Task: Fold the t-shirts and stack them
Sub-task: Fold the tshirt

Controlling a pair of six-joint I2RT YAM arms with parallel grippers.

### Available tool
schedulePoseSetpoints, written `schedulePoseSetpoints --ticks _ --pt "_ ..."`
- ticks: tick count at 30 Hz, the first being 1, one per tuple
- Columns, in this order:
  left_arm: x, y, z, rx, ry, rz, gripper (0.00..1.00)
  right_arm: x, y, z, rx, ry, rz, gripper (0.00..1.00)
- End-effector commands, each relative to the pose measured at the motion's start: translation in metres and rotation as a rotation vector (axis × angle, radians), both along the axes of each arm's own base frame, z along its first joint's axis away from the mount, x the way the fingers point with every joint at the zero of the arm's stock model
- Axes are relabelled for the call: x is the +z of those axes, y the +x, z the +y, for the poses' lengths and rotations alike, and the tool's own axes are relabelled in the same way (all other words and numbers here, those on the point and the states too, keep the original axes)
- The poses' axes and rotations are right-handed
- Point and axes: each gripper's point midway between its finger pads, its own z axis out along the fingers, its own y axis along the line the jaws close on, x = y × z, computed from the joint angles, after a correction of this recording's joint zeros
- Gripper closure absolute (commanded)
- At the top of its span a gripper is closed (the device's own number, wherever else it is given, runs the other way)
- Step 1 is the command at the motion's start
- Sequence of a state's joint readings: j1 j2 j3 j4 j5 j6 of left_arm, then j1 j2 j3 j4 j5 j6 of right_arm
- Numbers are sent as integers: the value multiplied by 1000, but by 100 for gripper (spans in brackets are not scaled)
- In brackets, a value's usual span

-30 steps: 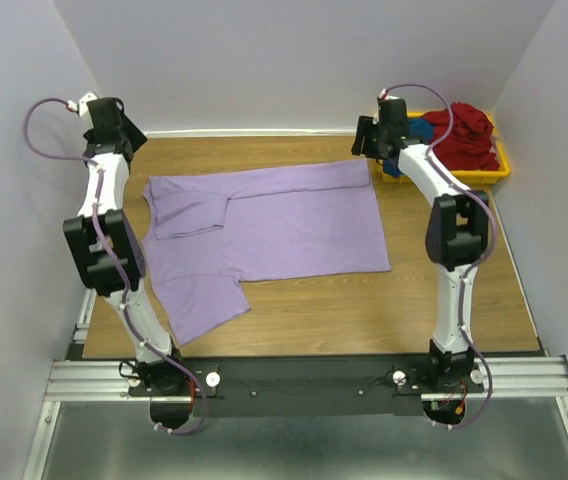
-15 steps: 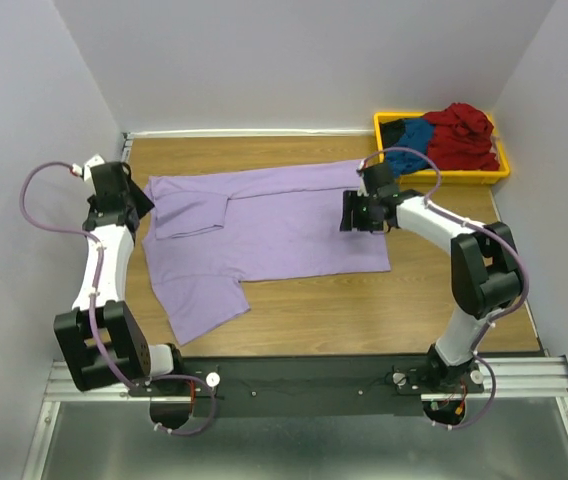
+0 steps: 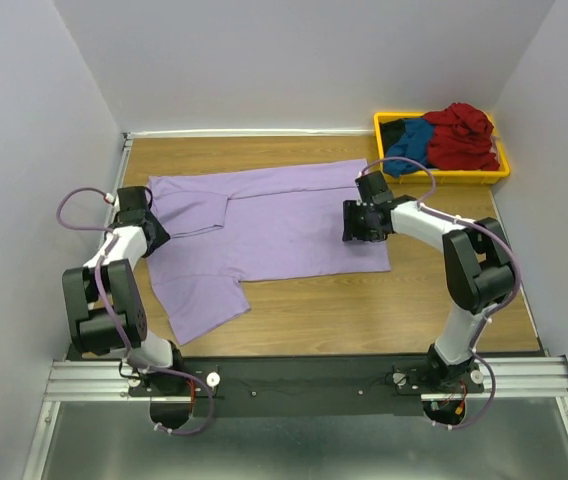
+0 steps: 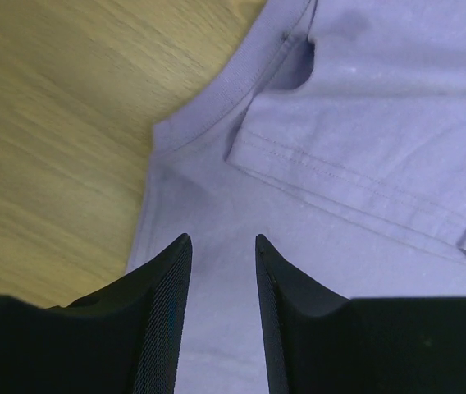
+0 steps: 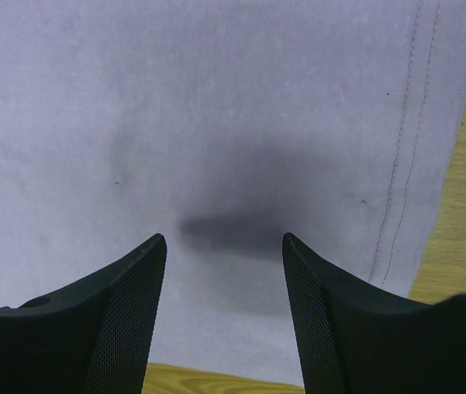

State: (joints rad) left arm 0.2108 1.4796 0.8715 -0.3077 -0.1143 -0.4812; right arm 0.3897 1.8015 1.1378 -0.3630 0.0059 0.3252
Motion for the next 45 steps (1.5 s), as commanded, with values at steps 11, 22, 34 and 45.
schedulePoseSetpoints --ticks 11,22,34,45 --pt "-62 32 -8 -5 -90 82 58 -43 32 -27 -86 -190 8 34" --pt "-29 81 7 12 -60 17 57 -19 81 -23 -102 -176 -73 34" --pt "-26 -19 10 63 47 126 53 8 7 -30 -103 -78 -8 33" --pt "-52 -35 19 79 92 210 53 -6 -12 -39 -123 -103 32 33"
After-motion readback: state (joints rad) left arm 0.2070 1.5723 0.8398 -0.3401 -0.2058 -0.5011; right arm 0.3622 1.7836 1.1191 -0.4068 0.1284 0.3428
